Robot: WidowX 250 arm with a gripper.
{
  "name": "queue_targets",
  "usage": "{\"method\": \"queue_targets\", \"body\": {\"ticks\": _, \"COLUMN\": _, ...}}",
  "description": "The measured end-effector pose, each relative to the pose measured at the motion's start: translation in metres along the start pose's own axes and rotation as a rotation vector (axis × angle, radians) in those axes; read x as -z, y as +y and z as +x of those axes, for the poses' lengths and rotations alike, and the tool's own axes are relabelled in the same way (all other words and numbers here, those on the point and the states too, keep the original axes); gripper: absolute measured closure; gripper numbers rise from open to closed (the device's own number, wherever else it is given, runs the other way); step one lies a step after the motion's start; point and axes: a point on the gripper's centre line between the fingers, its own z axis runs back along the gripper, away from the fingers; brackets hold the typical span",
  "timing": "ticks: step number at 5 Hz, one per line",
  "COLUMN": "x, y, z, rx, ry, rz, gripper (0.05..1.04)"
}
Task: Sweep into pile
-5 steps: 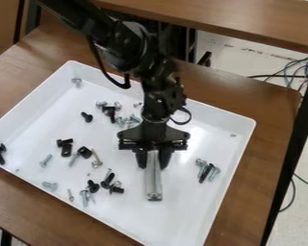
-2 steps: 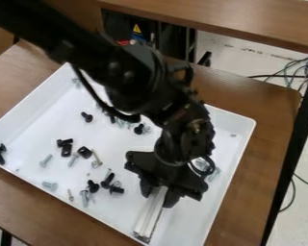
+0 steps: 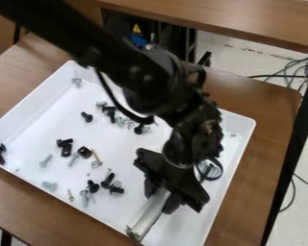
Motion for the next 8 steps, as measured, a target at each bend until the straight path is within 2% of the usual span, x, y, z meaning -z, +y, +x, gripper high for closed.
{"method": "queue_targets", "body": {"ticks": 1, "x": -0.001, "y": -0.018, "z": 0.009, "rx": 0.165, "ry": 0.011, "rz": 0.019, "gripper": 0.726}}
{"method": "queue_targets", "body": {"ticks": 2, "x": 0.005, "y": -0.035, "z": 0.014, "rx": 0.259, "ry": 0.048, "rz": 0.002, "gripper": 0.726}}
{"method": "queue_targets", "body": {"ticks": 3, "x": 0.012, "y": -0.040, "z": 0.025, "rx": 0.268, "ry": 0.067, "rz": -0.055, "gripper": 0.726}}
{"method": "queue_targets", "body": {"ticks": 4, "x": 0.017, "y": -0.035, "z": 0.039, "rx": 0.183, "ry": 0.100, "rz": -0.110, "gripper": 0.726}}
{"method": "queue_targets", "body": {"ticks": 5, "x": 0.022, "y": -0.021, "z": 0.050, "rx": 0.102, "ry": 0.112, "rz": -0.186, "gripper": 0.726}}
{"method": "queue_targets", "body": {"ticks": 6, "x": 0.025, "y": 0.000, "z": 0.077, "rx": -0.062, "ry": 0.042, "rz": -0.273, "gripper": 0.726}}
{"method": "queue_targets", "body": {"ticks": 7, "x": 0.027, "y": 0.019, "z": 0.094, "rx": -0.155, "ry": 0.012, "rz": -0.287, "gripper": 0.726}}
{"method": "queue_targets", "body": {"ticks": 8, "x": 0.037, "y": 0.053, "z": 0.109, "rx": -0.262, "ry": 0.036, "rz": -0.299, "gripper": 0.726}}
